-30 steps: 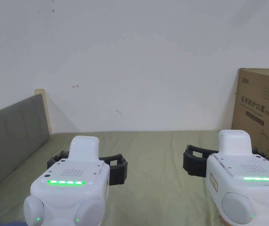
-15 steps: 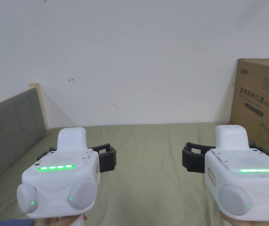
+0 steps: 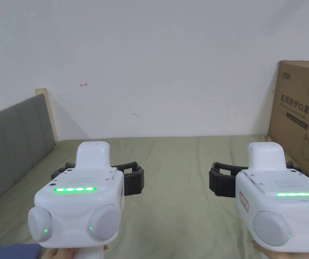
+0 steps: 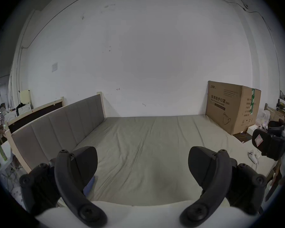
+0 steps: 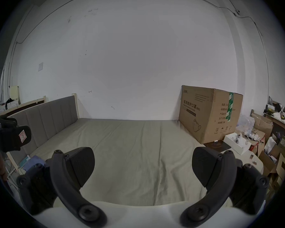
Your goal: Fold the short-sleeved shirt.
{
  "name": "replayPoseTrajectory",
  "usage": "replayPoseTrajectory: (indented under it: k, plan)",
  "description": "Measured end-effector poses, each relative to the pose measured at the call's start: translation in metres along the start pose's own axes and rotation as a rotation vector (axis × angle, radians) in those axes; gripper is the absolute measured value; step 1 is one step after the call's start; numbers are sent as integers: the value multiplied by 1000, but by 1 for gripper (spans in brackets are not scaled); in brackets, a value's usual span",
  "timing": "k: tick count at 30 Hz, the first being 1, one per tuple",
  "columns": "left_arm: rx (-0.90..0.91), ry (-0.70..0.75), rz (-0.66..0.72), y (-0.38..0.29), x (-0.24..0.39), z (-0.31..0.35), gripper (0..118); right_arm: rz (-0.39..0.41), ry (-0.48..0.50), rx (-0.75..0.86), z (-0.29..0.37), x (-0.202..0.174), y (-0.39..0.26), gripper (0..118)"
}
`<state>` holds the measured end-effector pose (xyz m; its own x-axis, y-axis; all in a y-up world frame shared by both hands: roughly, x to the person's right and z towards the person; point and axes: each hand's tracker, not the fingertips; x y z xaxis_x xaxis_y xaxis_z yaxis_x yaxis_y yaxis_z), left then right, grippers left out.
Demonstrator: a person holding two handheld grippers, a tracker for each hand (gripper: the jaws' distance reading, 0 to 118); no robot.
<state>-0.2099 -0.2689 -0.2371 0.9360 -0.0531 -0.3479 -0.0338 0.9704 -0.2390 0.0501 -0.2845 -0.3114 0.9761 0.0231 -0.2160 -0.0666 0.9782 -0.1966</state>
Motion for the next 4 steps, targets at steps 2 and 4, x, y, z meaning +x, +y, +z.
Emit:
replayPoseTrajectory:
  k: [2, 4]
  plan:
    - [8, 15, 5, -1, -1, 1, 113, 10, 2, 1, 0, -1, -1, 116]
    - [27, 16, 10, -3, -3, 4, 113, 12, 3, -2, 0, -1, -1, 116]
